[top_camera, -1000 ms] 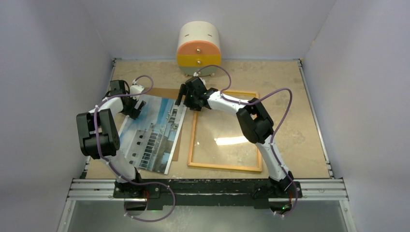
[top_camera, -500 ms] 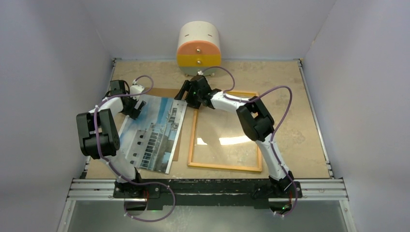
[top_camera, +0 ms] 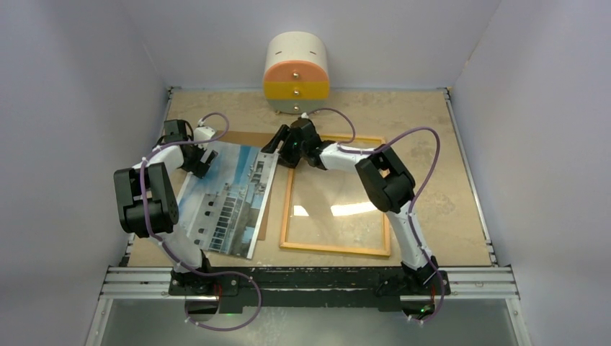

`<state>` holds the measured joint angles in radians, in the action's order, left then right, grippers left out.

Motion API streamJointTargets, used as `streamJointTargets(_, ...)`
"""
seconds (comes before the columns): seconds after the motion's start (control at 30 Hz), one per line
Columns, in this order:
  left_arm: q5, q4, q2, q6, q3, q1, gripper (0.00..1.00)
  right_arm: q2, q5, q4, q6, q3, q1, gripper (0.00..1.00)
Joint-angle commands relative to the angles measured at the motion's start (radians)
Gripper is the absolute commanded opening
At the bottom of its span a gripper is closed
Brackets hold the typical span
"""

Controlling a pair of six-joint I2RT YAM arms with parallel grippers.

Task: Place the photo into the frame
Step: Pick up the photo at the center of the board.

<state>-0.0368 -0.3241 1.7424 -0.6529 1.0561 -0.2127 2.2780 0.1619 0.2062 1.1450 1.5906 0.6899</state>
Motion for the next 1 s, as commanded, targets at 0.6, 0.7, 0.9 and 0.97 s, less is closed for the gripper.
streamJointTargets(0.6,-0.017,-0.012,-0.011,-0.027,-0.026,0.007,0.94,-0.037,0.121,0.170,0.081,-0.003,0.013,0.64)
streamJointTargets(0.7,-0.016,-0.018,-0.011,-0.025,-0.020,0.007,0.94,-0.008,0.126,0.170,0.074,-0.003,0.021,0.64)
streamJointTargets(0.9,-0.023,-0.041,-0.012,-0.023,0.001,0.006,0.94,0.023,0.100,0.116,0.027,0.032,0.032,0.53)
streamJointTargets(0.97,-0.026,-0.054,-0.012,-0.019,0.011,0.006,0.94,0.029,0.100,0.105,0.020,0.042,0.033,0.41)
